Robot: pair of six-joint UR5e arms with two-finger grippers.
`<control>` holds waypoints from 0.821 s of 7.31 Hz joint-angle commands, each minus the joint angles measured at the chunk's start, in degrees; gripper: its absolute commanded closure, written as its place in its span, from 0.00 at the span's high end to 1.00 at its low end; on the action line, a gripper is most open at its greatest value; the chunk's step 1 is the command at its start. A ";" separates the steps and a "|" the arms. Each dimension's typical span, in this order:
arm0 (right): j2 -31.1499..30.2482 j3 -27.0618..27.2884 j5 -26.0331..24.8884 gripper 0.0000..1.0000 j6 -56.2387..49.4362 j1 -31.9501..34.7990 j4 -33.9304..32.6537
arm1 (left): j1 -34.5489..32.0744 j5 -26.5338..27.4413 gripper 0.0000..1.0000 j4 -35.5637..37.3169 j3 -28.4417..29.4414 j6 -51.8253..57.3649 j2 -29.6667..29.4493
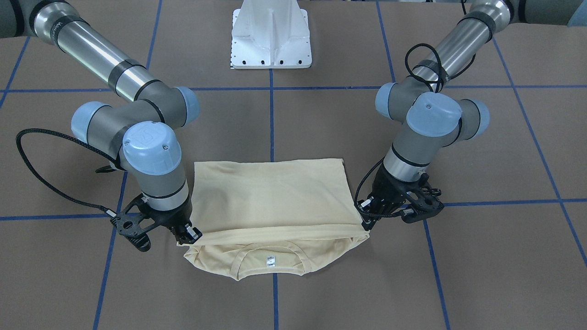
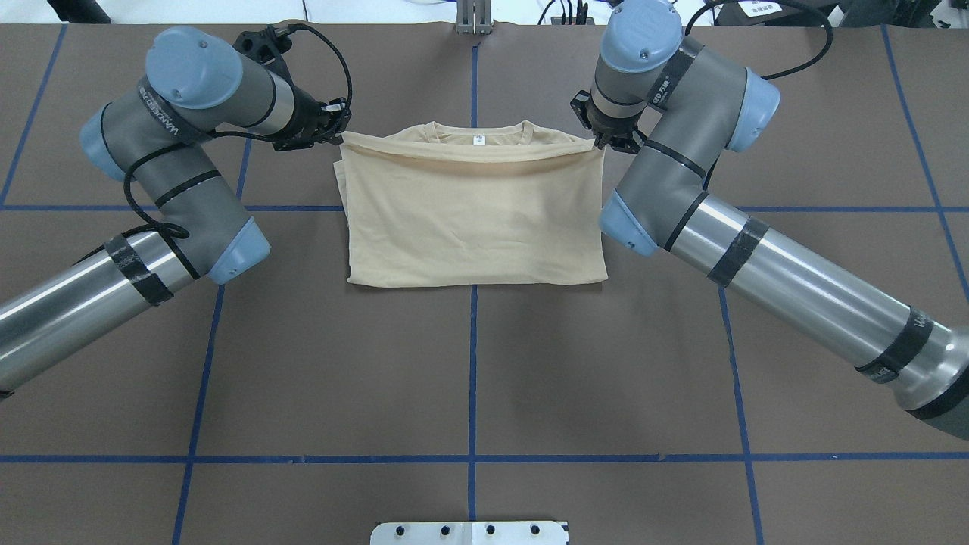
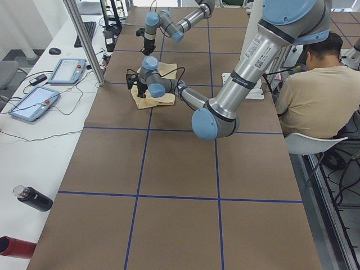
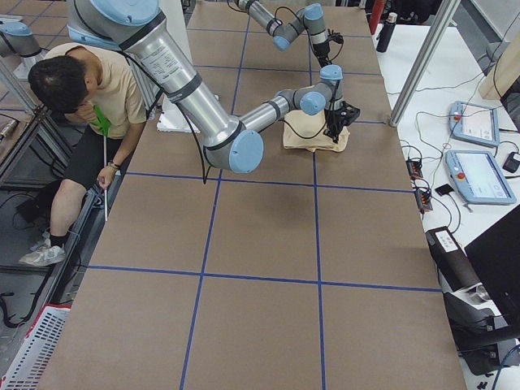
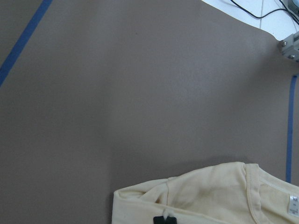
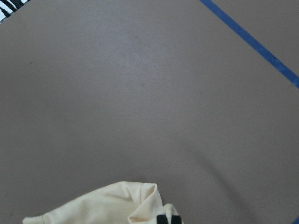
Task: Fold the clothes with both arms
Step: 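Carry both hem corners with both grippers over the shirt to the collar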
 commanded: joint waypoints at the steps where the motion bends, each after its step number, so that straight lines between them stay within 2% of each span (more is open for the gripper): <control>1: 0.53 -3.14 -0.07 0.00 -1.09 -0.67 1.79 | 0.16 1.34 0.00 -4.56 6.12 0.02 -1.47; 4: 0.45 -3.58 -0.95 0.00 -1.28 -1.29 1.79 | 0.42 1.43 0.00 -7.22 8.70 0.02 -1.56; 5: 0.79 -3.58 -0.95 0.00 -1.28 -1.29 1.87 | 0.51 1.43 0.06 -7.22 8.70 0.02 -1.56; 6: 1.23 -3.67 -1.04 0.00 -1.19 -1.29 1.87 | 0.51 1.43 0.19 -7.22 8.70 0.02 -1.73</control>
